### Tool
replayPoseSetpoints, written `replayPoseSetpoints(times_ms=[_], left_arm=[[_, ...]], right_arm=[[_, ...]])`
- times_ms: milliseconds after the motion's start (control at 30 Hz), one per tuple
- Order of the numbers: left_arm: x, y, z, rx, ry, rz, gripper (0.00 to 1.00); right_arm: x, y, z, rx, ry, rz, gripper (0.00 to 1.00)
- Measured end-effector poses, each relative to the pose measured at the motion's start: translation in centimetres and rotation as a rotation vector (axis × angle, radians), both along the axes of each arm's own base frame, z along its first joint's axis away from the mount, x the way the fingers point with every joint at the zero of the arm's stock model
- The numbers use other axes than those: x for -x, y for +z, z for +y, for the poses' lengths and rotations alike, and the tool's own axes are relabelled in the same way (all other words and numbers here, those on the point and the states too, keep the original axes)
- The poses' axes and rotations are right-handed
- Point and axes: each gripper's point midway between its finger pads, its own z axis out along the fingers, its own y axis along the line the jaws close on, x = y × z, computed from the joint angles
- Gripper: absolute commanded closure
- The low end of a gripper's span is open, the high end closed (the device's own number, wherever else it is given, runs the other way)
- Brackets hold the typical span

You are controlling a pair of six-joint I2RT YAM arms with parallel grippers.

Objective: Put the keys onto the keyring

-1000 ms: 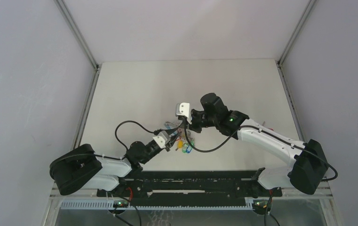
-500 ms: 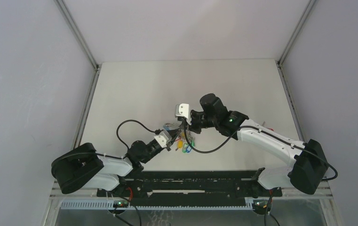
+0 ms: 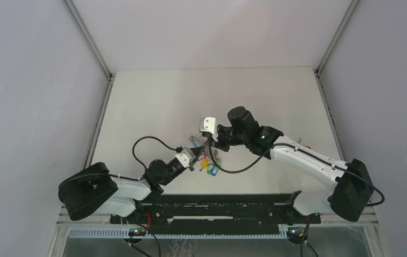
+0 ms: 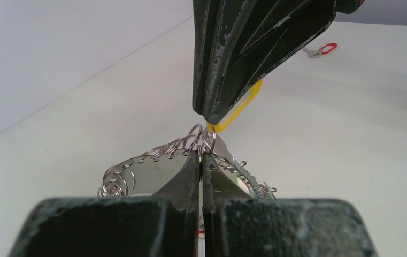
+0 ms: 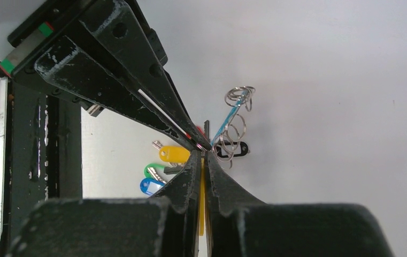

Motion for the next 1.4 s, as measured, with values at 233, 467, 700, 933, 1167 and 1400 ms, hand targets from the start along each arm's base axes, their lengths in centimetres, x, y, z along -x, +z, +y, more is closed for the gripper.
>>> replayPoseSetpoints(times_ms=[233,467,700,933,1167,1400], left_arm=[[0.0,0.0,0.0,0.0,0.001,0.001,1.0],[-0.1,0.0,0.1,0.002,0.01,0.004,1.0],[-0.3,0.0,0.3,0.009,0.025,0.011,1.0],[-0.4,0.0,0.3,0.015,0.033,0.017,0.95],[-0.4,0.6,0.7,0.077,0.054,0.058,0.65],[-0.7,2.9,2.5,0.209,0.129,0.109,0.58]], right_arm=[[-1.1,-0.4,-1.5,0.027,-0.082,0.028,1.0],[-2.1,-0.9,-2.9,0.044,-0.167,0.071,1.0],[-2.0,-2.3,-3.5,0.047,-0.202,0.095,1.0],[-1.7,-1.8,-3.4,0.007,-0.185,0.078,1.0],[-1.6,0.4,-2.9,-0.061,-0.158,0.03,1.0],[-1.4,0.3,-2.7,-0.057,-0.143,0.025,1.0]])
